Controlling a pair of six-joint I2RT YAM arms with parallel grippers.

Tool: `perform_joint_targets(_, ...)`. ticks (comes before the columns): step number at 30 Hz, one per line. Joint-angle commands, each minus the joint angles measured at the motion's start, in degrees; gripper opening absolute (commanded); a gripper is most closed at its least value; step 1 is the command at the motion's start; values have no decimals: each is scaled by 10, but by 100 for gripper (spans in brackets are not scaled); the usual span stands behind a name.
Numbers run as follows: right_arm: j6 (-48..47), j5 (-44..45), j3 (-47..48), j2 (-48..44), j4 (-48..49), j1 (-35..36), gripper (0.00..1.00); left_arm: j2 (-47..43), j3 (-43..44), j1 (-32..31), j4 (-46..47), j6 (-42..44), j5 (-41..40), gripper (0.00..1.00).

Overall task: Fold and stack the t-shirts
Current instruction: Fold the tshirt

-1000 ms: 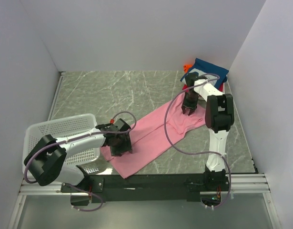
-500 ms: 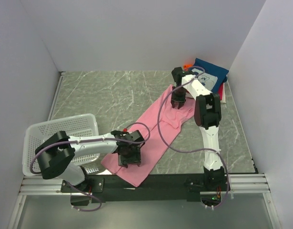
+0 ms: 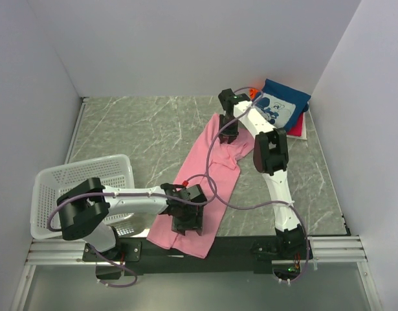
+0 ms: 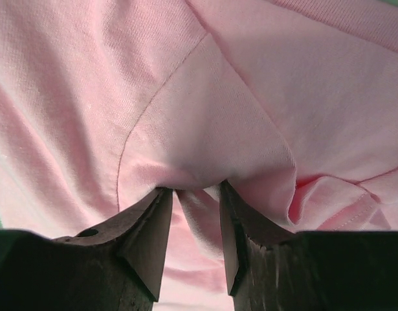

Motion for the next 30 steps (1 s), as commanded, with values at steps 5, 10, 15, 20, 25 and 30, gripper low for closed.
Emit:
perform_joint_targets(5, 29, -57, 48, 40, 12, 39, 43, 6, 11, -32, 77, 7, 47, 66)
perform_joint_targets(10, 36, -95, 55, 35, 32, 47, 45, 3, 21, -47, 81, 12, 44, 66)
perform_joint_targets(15, 22, -100, 54, -17, 53, 47, 53, -36, 55, -46, 23, 13, -6, 66)
perform_joint_targets(20, 17, -93, 18, -105, 69, 43, 56, -68, 91, -45, -47, 18, -67, 67)
perform_joint_targets(25, 11, -74, -78, -185, 91, 42, 58, -71, 85, -29, -53, 37, -82, 67)
perform_joint_targets(30, 7, -58, -157, -193, 89, 42, 58, -47, 67, -18, -34, 64, -67, 67)
